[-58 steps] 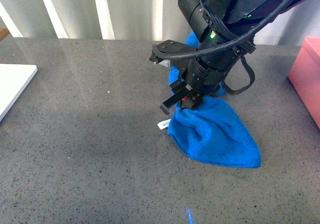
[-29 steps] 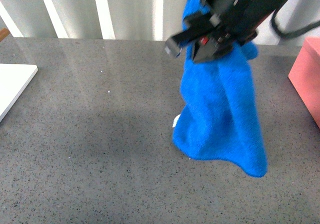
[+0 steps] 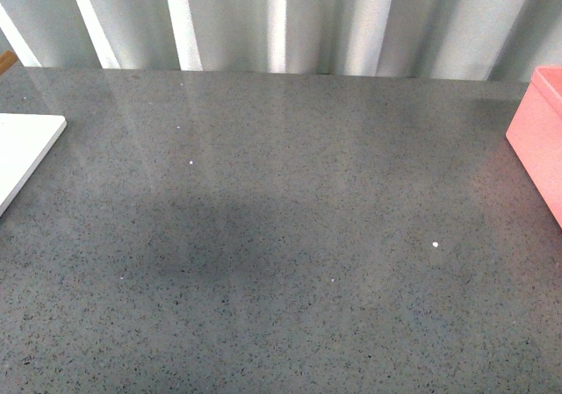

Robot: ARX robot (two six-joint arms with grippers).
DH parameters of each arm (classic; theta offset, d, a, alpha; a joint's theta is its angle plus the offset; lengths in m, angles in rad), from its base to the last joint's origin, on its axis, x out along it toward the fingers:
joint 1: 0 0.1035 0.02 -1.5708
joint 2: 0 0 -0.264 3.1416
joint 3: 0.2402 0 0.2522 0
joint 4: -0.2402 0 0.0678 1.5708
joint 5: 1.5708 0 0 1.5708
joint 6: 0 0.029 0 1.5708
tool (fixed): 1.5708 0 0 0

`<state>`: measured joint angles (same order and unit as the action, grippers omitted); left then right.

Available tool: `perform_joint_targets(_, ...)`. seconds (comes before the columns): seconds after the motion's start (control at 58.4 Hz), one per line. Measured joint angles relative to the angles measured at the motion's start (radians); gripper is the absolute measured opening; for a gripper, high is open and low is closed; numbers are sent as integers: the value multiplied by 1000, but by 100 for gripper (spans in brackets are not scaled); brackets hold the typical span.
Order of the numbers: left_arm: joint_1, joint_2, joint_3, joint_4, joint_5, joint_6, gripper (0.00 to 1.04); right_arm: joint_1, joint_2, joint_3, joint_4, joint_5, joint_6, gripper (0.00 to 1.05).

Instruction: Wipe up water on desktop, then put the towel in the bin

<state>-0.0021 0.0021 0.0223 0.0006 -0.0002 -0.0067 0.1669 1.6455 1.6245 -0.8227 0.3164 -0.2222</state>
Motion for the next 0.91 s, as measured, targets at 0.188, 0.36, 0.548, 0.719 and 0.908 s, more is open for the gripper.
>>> perform_joint_targets(0.188,0,0,0,0,0,0,98,-118,-53,-41,-67,-26,9,7)
perform_joint_targets(0.36,0,0,0,0,0,0,98,-161,-74,-111,-58,-53,13,7)
perform_joint_targets(0.548,0,0,0,0,0,0,98,-188,-56,-158,-5,-48,-11,7)
perform_joint_targets(0.719,0,0,0,0,0,0,98,-226,-53,-167,20,-26,-47,7)
perform_joint_targets(0.908,0,0,0,0,0,0,98,-275,-48,-175,50,-14,-99,7)
